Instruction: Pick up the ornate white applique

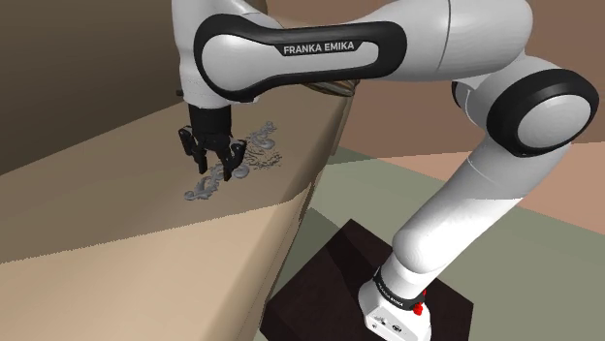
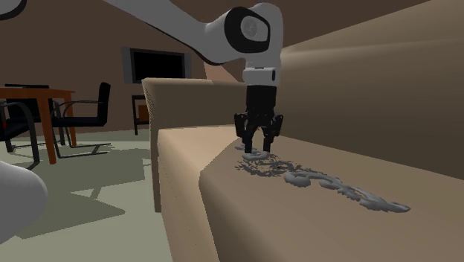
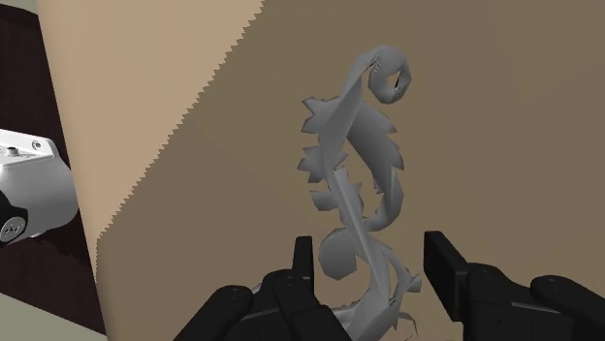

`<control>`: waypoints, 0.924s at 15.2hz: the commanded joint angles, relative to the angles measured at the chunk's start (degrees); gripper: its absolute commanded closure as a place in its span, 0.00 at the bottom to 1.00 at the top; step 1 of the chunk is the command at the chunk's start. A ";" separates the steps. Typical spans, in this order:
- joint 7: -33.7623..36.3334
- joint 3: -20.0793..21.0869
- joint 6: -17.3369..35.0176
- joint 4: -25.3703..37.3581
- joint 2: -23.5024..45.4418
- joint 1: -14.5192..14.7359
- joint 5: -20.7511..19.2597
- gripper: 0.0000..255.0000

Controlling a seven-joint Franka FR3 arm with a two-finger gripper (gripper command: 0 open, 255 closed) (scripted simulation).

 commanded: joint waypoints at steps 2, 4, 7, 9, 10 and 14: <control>0.02 0.02 0.04 -0.15 0.08 0.02 0.03 1.00; -0.08 -0.04 -0.53 0.47 0.17 -0.05 -0.04 1.00; -0.18 -0.14 -2.82 2.63 -0.01 -0.11 0.06 1.00; -0.20 -0.18 -4.36 4.15 -0.05 -0.14 0.07 1.00; -0.20 -0.19 -5.13 4.93 -0.03 -0.15 0.06 1.00; -0.07 -0.18 -8.24 8.20 0.21 -0.18 -0.13 1.00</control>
